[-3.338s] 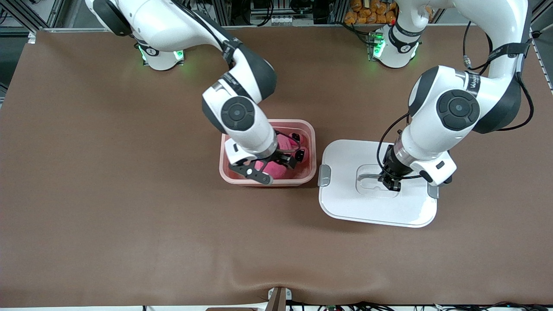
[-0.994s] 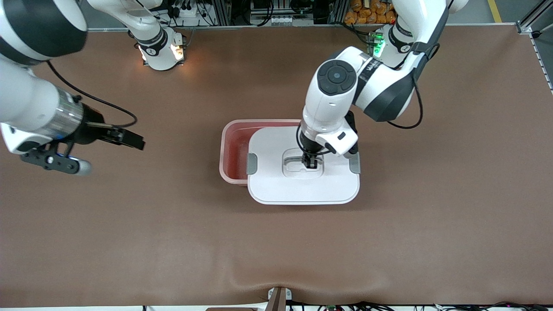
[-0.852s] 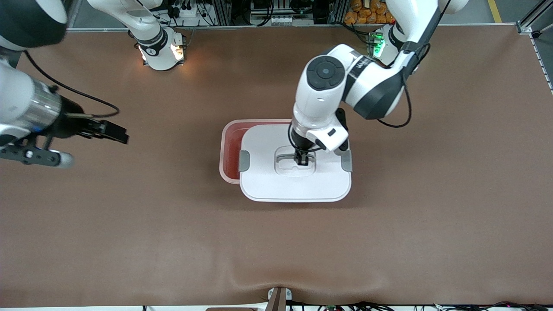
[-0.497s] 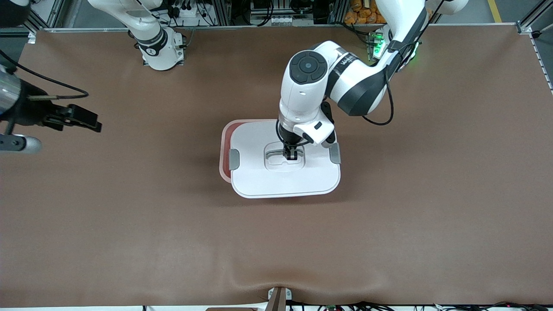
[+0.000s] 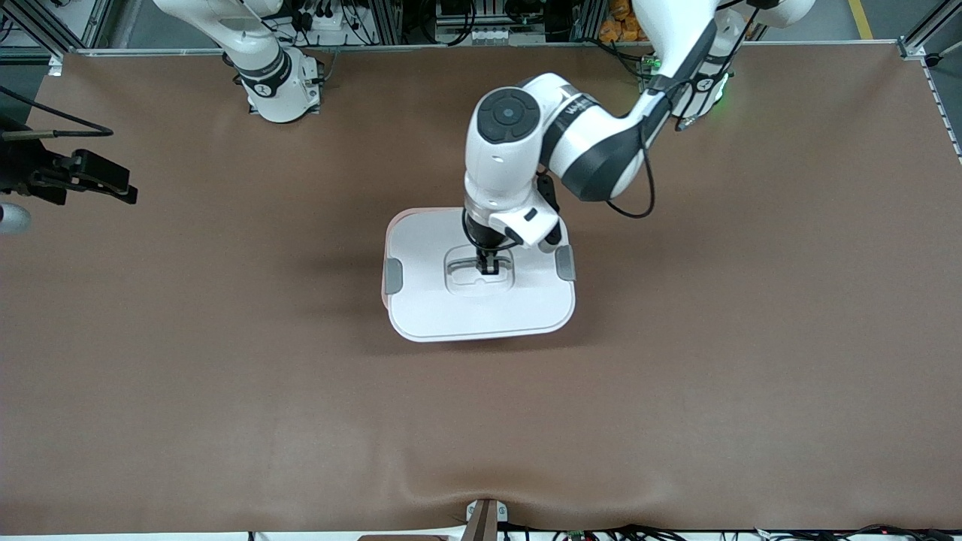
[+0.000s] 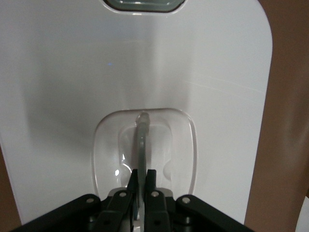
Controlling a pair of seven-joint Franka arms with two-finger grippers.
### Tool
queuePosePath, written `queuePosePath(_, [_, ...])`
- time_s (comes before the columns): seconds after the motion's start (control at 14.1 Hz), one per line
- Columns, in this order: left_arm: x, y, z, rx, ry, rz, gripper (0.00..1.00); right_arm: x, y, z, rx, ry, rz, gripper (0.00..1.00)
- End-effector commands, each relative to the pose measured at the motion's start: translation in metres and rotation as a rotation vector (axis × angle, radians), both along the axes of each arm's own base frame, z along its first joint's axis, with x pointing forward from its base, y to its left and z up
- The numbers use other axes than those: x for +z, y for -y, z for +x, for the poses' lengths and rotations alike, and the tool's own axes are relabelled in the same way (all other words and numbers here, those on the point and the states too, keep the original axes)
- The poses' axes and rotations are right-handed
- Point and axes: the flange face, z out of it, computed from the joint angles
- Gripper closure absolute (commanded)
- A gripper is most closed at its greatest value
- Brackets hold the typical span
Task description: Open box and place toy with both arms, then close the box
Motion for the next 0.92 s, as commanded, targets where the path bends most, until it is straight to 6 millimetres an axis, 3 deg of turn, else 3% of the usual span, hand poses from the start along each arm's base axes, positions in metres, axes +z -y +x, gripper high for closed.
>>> queuePosePath(0.0, [-0.002,0.024,-0.015,-0.004,0.048,0.036,1.0,-0.001,0.01,-0.023,-0.002,0.016,-0.023,0.0])
queuePosePath(0.21, [-0.008,0.032,-0.025,0.004,0.045,0.051,1.0,-0.004,0.022,-0.047,0.064,0.053,-0.02,0.0])
queuePosePath(0.5, [-0.039,0.046,-0.036,-0.028,0.016,0.082,1.0,-0.004,0.03,-0.057,0.092,0.053,-0.017,0.0])
queuePosePath(0.85, [-0.05,0.053,-0.043,-0.042,0.01,0.088,1.0,-0.007,0.03,-0.064,0.104,0.055,-0.035,0.0])
